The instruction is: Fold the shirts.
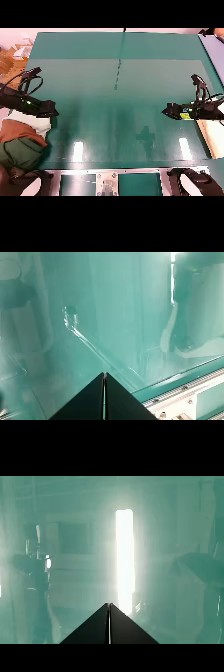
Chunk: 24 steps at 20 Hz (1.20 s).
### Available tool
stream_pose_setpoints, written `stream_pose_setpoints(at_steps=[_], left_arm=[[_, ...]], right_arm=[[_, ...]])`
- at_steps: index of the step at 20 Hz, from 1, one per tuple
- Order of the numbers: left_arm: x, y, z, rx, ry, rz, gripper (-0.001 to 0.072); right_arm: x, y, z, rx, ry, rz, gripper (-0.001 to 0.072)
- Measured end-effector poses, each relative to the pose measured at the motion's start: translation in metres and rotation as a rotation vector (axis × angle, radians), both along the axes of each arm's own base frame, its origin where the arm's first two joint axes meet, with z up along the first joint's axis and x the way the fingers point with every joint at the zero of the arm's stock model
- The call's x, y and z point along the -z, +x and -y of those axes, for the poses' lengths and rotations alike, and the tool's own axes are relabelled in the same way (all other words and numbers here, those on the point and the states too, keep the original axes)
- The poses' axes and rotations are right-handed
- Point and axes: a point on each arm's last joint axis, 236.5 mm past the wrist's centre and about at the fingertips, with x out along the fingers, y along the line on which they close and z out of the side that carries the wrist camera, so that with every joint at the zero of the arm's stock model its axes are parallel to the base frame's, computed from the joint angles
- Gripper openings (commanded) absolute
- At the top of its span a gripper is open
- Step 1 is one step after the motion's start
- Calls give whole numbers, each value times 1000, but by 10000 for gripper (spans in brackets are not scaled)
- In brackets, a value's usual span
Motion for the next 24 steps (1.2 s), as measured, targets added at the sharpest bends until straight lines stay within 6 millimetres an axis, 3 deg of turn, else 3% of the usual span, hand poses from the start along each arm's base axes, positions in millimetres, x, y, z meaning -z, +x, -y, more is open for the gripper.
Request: stream_pose_setpoints(at_steps=[4, 5, 6, 7, 12, 18, 19, 20, 21, 24], left_arm=[[3, 1, -7, -4, 32, 4, 31], [5, 4, -14, -14, 62, 11, 258], [9, 7, -24, -32, 106, 19, 697], [12, 11, -36, -56, 156, 31, 716], [32, 37, -105, -156, 435, 113, 714], [114, 37, -146, -68, 625, -8, 711], [127, 35, -151, -47, 649, -39, 677], [140, 33, -157, -25, 674, -71, 280], [150, 32, -161, -6, 696, -98, 31], [160, 26, -171, 22, 740, -156, 27]], right_arm=[[0, 0, 0, 0, 0, 0, 21], [0, 0, 0, 0, 0, 0, 21], [0, 0, 0, 0, 0, 0, 21], [0, 0, 0, 0, 0, 0, 21], [0, 0, 0, 1, 0, 0, 21], [0, 0, 0, 1, 0, 0, 21], [0, 0, 0, 1, 0, 0, 21], [0, 0, 0, 1, 0, 0, 21], [0, 0, 0, 1, 0, 0, 21], [0, 0, 0, 1, 0, 0, 21]])
